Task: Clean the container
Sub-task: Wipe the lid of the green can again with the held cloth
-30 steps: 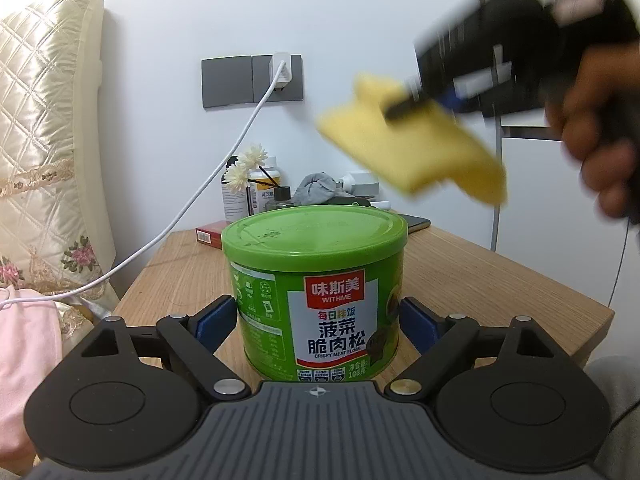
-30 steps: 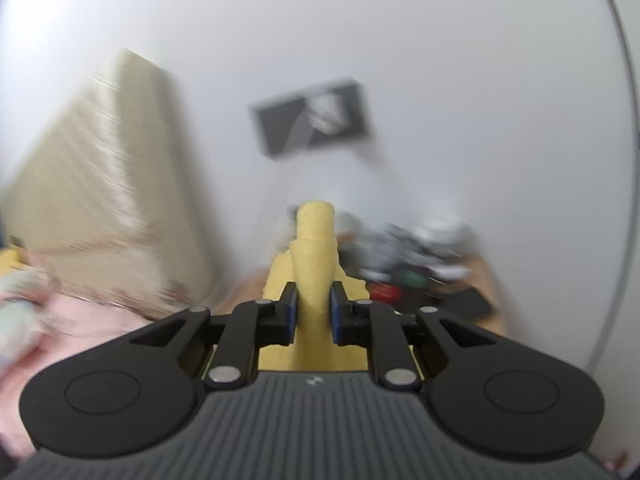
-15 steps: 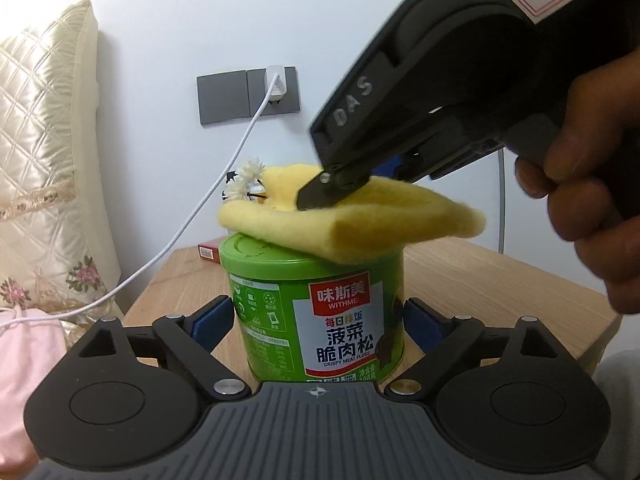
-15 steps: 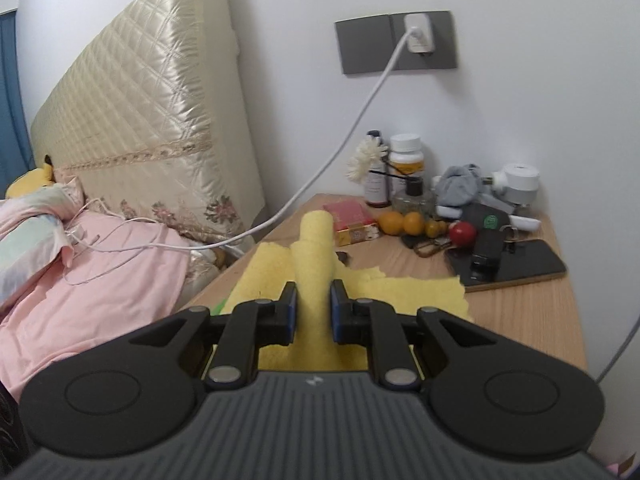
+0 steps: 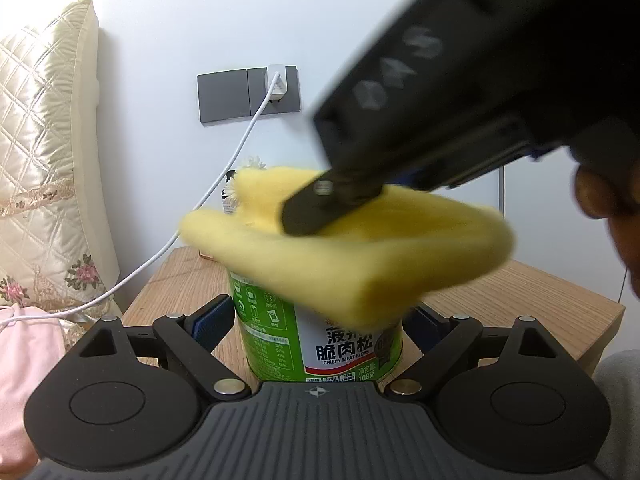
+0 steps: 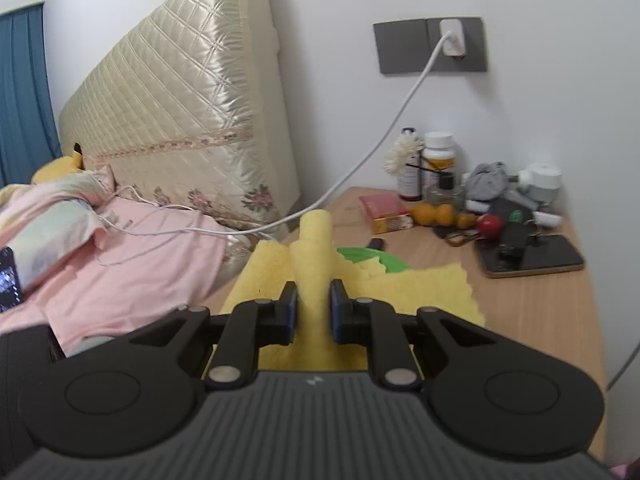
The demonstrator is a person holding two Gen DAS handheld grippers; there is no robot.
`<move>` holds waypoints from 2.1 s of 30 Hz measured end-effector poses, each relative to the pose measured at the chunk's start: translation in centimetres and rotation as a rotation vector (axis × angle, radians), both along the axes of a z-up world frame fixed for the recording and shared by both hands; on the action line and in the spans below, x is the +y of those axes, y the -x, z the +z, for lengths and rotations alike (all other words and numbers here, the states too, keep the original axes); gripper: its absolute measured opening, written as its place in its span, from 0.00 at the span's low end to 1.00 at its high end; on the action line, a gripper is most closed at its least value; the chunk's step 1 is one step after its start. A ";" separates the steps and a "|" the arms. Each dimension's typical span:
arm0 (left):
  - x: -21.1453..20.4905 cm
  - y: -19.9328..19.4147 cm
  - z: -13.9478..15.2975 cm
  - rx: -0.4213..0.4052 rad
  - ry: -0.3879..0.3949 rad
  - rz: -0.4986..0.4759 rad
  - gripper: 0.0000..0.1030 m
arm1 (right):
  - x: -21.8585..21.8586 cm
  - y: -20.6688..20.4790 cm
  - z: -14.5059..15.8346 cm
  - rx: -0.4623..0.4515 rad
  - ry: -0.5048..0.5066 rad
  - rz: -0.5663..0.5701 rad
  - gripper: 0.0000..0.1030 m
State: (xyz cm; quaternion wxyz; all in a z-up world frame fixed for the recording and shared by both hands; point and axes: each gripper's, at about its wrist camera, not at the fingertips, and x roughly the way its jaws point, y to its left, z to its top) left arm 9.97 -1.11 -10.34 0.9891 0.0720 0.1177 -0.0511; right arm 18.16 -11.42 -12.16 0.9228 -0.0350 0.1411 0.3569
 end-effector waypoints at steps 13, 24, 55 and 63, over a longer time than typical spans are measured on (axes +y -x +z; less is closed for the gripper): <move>0.3 -0.1 -0.1 0.000 0.004 -0.004 0.89 | 1.0 -3.1 0.1 -0.025 0.007 -0.026 0.17; 1.1 -0.5 -0.2 0.039 0.072 -0.009 0.90 | -0.4 0.0 -0.7 -0.035 -0.019 0.014 0.17; 1.5 0.2 -2.3 0.043 0.078 -0.013 0.89 | -0.2 0.0 -0.2 -0.038 0.003 -0.042 0.17; 1.8 0.5 -2.8 0.037 0.069 -0.014 0.89 | 1.2 -2.9 0.1 -0.017 -0.019 -0.040 0.17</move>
